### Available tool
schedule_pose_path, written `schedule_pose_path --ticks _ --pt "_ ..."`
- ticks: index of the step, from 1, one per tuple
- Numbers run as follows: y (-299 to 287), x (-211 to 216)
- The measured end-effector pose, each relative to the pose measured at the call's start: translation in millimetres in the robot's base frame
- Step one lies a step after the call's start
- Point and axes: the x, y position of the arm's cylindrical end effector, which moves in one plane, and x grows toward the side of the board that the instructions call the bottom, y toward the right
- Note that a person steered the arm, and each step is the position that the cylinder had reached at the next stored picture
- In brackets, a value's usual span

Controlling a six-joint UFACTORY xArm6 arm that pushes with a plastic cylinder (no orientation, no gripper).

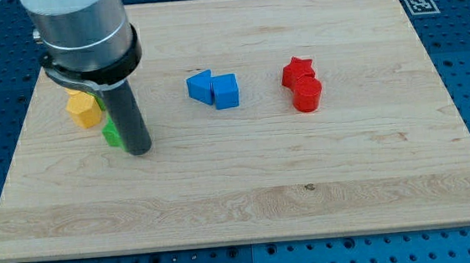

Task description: Drag the green star to the bottom right of the yellow hexagon

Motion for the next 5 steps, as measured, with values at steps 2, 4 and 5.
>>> schedule_pose_path --ticks 2,4,5 --pt "-9.3 -21.4" --pt "-10.9 -29.9" --pt "-9.8 -29.9"
